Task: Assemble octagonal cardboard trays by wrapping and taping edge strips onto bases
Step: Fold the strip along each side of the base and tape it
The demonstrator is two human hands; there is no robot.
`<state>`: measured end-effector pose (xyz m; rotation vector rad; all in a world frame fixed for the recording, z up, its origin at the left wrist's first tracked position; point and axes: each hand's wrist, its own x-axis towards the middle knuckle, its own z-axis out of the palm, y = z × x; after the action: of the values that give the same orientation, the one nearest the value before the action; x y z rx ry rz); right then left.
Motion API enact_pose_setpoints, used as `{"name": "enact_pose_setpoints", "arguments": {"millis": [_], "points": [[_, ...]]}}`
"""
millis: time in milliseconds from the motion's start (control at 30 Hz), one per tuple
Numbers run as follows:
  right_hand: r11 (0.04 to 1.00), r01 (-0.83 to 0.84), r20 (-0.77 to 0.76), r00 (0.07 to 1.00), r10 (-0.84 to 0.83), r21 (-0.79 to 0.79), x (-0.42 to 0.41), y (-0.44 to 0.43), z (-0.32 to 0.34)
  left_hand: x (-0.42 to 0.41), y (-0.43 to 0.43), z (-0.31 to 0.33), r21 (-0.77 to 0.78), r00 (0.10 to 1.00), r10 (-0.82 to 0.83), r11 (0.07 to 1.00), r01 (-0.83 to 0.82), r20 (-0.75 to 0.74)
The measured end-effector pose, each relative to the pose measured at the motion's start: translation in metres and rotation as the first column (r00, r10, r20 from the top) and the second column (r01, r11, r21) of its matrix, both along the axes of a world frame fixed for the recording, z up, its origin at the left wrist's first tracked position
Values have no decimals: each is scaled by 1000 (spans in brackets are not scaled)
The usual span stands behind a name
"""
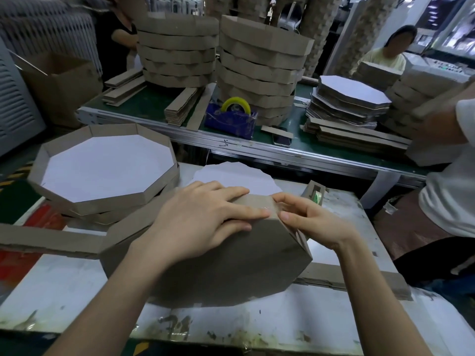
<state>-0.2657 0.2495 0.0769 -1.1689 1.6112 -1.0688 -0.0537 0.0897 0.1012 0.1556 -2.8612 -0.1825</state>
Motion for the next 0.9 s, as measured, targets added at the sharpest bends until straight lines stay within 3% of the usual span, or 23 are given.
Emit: {"name": "enact_pose_setpoints", "arguments": {"millis": [167,300,433,533,633,900], "points": [[966,-201,-197,953,231,163,13,-5,28,3,-13,4,189,999,-39,981,38,-2],[983,-151,-372,911,181,108,31,-10,43,16,-30,11,402,990,-120,905,138,-68],[995,-105,-471,877,90,-5,56,-11,92,27,-43,34,547,945,-212,775,318,-249],[994,-90,-545,837,42,-60,74,-14,135,32,-51,63,514,906,-252,757,403,-340],[989,-65,-609,792,-28,-130,86,-20,171,40,-60,95,403,869,-257,806,434,-423],[953,-58,-733,653,-189,-298,130,-72,193,79,-100,134,174,866,-211,932,318,-453]]}}
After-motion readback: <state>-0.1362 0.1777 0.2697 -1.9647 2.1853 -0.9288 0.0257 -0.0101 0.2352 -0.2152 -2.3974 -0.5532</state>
